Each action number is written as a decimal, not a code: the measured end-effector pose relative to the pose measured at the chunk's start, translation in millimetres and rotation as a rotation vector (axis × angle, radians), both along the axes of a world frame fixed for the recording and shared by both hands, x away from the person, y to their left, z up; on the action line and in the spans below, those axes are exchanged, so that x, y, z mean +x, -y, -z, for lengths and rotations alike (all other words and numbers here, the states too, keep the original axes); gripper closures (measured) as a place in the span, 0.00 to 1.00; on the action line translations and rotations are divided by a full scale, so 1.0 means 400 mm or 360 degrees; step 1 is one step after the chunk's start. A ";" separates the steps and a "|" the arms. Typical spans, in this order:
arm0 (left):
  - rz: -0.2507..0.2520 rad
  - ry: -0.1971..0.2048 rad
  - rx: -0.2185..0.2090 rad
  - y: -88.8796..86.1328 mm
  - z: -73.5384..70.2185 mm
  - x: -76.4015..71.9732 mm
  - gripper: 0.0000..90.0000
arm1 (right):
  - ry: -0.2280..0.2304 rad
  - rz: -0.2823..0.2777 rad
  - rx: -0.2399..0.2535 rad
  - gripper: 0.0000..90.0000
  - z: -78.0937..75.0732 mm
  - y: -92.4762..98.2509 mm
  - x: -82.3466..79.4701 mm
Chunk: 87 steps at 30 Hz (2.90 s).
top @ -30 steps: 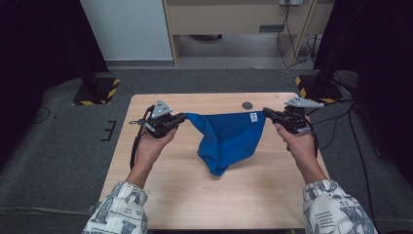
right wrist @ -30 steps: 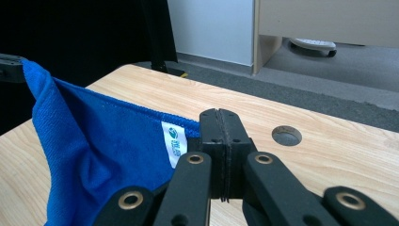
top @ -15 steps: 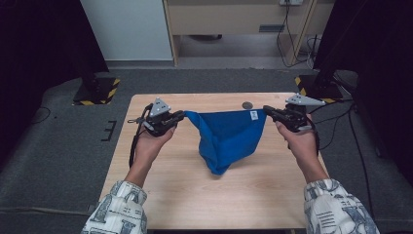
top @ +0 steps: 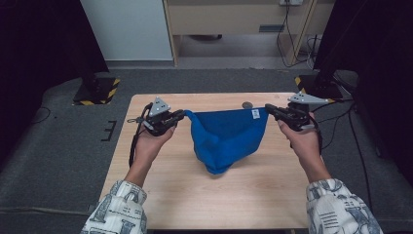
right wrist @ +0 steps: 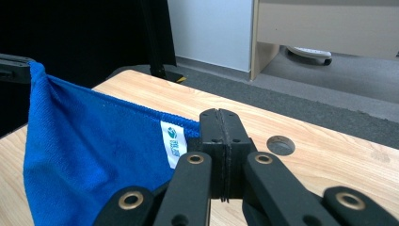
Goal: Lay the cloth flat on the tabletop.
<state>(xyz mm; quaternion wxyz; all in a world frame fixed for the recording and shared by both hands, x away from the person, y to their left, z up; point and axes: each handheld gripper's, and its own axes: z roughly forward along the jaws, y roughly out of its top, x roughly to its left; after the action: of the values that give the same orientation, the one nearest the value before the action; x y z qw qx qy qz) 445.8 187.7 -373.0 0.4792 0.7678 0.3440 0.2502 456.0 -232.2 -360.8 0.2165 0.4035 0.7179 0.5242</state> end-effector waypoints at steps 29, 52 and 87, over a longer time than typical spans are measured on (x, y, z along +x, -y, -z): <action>0.0106 0.0110 0.0034 0.024 -0.081 -0.081 0.95 | 0.0090 -0.0064 0.0037 1.00 -0.060 0.006 -0.060; 0.0262 0.0185 -0.0043 0.011 -0.174 -0.276 0.95 | 0.0238 -0.0152 0.0028 1.00 -0.136 0.057 -0.238; 0.0088 -0.0201 0.0076 0.027 0.079 0.000 0.94 | -0.0118 -0.0026 -0.0172 1.00 0.091 -0.060 0.042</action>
<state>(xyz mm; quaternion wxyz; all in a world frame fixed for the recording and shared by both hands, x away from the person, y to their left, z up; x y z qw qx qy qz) 445.9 176.8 -404.7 0.4448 0.8024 0.3462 0.1961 472.8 -208.2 -397.4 0.2070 0.4047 0.7559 0.4712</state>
